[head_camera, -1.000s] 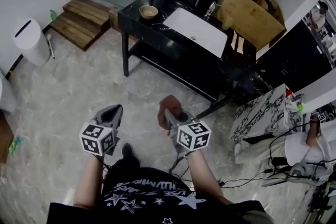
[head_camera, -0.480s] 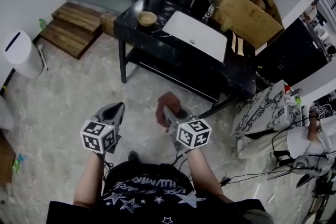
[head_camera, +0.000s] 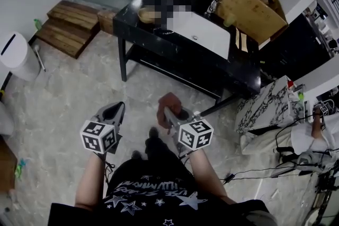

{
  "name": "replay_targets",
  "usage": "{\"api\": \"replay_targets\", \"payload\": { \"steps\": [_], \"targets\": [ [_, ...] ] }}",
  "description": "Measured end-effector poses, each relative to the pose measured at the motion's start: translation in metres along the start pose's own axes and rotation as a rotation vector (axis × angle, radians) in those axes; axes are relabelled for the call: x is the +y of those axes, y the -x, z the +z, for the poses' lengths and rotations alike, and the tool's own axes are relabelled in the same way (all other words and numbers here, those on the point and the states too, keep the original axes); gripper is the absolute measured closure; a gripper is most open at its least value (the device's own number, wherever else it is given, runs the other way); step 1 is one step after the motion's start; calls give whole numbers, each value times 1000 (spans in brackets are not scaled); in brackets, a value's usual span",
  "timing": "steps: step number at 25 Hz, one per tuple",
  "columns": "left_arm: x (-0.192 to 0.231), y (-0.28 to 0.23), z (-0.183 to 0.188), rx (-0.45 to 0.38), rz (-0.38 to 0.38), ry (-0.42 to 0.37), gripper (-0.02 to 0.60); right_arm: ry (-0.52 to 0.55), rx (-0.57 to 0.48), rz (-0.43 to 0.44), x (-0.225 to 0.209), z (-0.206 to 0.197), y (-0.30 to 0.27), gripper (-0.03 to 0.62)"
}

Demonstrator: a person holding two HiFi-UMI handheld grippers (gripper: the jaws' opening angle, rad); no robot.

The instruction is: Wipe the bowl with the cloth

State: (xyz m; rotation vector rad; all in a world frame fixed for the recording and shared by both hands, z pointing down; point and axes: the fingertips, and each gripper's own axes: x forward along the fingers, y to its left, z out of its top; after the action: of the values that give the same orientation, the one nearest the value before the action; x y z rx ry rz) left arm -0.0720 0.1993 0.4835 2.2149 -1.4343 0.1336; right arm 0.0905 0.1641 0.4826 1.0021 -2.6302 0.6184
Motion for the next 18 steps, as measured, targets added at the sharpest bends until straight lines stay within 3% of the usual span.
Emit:
{"api": "replay_targets", "payload": {
  "steps": [9,18],
  "targets": [
    [21,-22,15,-7,46,-1,574,-19,-2,33,-26,14,-35,525],
    [60,-92,51,14,86,-3,574,1,18,85,-82,62,-104,525]
  ]
}}
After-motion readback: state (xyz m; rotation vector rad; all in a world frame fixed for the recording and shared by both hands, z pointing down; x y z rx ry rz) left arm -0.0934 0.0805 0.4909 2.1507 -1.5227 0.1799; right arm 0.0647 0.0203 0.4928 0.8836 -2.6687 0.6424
